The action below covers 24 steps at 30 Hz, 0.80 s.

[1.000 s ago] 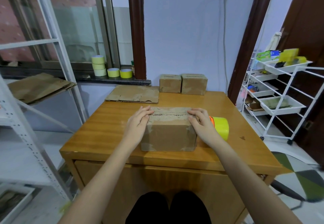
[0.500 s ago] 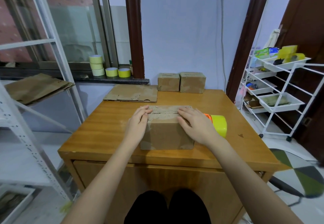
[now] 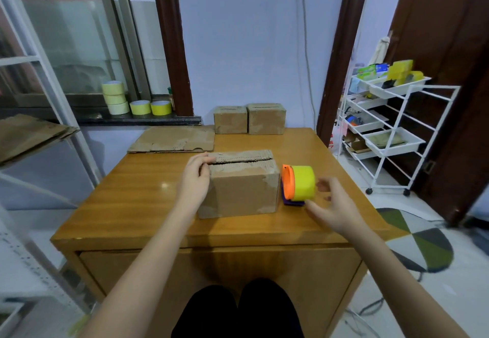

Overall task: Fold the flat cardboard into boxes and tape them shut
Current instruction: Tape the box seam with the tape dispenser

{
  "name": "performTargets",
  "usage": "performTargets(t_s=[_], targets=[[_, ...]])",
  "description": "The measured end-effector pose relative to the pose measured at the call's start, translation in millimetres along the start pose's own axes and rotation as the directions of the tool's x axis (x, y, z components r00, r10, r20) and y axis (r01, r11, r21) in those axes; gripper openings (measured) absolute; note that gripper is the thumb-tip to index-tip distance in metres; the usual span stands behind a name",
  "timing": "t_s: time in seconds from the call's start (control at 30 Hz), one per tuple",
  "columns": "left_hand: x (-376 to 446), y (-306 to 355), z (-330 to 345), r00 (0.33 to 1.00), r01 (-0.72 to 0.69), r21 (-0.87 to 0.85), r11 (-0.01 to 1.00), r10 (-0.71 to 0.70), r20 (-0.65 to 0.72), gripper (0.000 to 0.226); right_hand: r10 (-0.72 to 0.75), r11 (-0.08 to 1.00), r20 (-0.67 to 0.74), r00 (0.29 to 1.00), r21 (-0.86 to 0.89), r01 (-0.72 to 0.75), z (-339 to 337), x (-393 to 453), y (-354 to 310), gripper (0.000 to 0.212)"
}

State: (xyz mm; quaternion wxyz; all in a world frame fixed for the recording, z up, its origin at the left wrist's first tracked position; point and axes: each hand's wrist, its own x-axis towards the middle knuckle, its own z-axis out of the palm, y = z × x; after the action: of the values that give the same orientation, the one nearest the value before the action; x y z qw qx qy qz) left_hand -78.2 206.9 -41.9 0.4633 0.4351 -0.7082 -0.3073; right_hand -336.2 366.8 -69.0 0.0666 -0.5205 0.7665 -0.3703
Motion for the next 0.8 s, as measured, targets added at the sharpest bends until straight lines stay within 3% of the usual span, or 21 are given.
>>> performTargets(t_s=[0.2, 0.53, 0.8], targets=[[3, 8, 0, 0.999, 0.033, -0.039, 0.999, -0.033, 0.017, 0.03, 0.005, 0.999, 0.101, 0.995, 0.033, -0.008, 22, 0, 6, 0.061], [10, 27, -11, 0.99, -0.141, 0.152, 0.978, 0.141, 0.011, 0.028, 0.048, 0.995, -0.047, 0.998, -0.081, -0.051, 41, 5, -3, 0.058], [0, 48, -10, 0.955, -0.294, 0.249, 0.923, 0.292, 0.045, 0.027, -0.048, 0.989, -0.064, 0.997, -0.14, 0.038, 41, 8, 1, 0.024]])
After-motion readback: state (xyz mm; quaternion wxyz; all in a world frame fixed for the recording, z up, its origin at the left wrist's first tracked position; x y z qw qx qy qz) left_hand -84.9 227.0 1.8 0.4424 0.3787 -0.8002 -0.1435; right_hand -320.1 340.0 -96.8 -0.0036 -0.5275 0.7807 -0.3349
